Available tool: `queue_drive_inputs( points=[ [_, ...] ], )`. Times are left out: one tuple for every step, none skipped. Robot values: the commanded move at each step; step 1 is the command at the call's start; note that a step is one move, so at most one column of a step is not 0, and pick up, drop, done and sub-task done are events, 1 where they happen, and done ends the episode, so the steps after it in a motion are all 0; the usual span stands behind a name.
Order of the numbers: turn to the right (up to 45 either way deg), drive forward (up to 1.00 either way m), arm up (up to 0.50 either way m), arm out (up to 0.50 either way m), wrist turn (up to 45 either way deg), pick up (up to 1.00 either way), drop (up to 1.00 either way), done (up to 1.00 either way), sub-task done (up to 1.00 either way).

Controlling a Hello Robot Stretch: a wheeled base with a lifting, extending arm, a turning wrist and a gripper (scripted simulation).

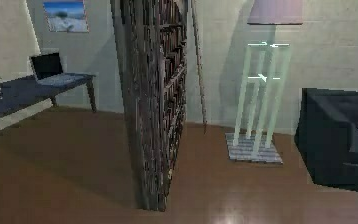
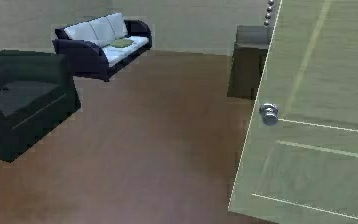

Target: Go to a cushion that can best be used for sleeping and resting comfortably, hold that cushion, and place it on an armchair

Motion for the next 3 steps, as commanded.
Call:
queue_drive_inputs(
  points=[
    [45.0, 0.0, 0.0, 0.0, 0.0, 0.0, 0.0, 0.0, 0.0],
    [21.0, 0.0, 0.0, 0.0, 0.0, 0.0, 0.0, 0.0, 0.0],
    [0.0, 0.7, 0.0, 0.0, 0.0, 0.0, 0.0, 0.0, 0.0]
  ],
)
